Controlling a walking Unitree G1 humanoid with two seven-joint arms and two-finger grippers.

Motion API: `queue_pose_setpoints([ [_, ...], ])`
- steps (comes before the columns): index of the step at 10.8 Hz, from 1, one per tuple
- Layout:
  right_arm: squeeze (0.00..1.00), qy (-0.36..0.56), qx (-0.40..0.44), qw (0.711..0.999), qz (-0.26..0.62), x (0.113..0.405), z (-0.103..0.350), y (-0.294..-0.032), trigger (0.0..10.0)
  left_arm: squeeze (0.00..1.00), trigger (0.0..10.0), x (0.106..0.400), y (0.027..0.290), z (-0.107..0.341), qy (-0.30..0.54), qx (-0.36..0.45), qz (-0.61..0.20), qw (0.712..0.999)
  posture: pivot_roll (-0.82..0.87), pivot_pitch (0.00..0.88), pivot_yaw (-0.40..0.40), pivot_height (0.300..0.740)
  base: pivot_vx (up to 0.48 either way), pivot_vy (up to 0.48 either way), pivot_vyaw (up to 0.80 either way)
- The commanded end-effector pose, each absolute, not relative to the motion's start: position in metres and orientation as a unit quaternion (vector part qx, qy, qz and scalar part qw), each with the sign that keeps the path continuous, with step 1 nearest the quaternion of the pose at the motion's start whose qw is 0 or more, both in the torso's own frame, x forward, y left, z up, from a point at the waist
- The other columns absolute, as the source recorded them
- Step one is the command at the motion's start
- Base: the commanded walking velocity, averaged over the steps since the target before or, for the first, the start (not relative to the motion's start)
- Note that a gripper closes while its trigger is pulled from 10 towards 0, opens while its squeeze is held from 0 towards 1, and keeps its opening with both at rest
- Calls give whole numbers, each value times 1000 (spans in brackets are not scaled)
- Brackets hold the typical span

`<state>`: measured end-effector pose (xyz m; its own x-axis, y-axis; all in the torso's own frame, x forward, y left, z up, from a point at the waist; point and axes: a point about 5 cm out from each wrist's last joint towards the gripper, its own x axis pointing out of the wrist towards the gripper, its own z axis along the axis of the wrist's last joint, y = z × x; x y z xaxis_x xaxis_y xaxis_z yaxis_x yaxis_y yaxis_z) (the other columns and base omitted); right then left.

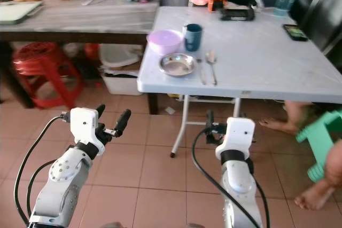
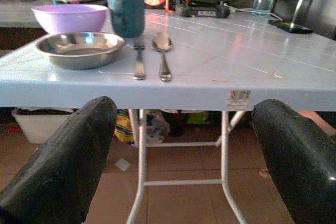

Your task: Setting the table

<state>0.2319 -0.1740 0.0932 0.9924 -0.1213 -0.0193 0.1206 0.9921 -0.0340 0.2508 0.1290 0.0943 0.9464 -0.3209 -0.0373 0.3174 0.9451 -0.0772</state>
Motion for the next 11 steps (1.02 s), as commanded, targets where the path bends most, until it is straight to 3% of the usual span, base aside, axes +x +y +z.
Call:
queue_pose_setpoints([
  [1,0,1,-14,999,-52,237,99,-171,10000,0,10000,252,128,99,18,-33,-169,985,-10,0,17,740,311,0,0],
  [11,0,-20,-33,998,-44,242,106,-166,10000,0,10000,255,132,99,16,-23,-167,986,-9,0,24,740,325,0,0],
])
